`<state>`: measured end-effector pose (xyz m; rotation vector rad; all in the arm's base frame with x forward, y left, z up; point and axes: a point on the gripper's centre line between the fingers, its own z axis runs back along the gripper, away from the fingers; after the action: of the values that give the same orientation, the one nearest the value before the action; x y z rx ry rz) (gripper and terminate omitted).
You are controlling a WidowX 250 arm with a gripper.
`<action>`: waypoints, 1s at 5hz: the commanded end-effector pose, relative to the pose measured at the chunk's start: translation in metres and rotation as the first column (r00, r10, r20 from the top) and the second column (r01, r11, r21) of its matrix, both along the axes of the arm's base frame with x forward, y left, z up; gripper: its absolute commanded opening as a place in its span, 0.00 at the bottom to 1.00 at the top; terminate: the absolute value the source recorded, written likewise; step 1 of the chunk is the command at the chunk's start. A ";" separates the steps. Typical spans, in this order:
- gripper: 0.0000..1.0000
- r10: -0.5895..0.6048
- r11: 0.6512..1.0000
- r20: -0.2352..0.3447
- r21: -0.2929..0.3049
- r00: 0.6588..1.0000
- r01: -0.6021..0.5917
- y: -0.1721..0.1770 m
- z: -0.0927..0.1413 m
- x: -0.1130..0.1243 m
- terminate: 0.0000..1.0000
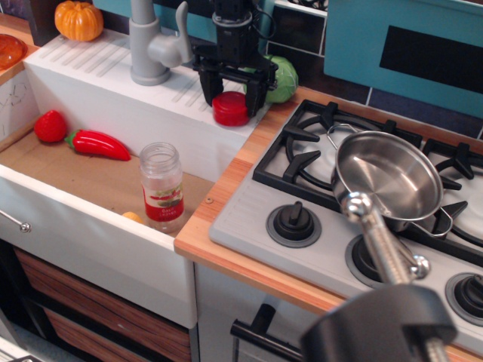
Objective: Put cap on container
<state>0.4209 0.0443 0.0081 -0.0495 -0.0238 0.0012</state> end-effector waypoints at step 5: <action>0.00 -0.247 0.969 -0.039 -0.028 0.968 0.246 0.035 0.059 -0.061 0.00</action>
<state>0.3489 0.0736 0.0256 -0.1134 0.1290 -0.2482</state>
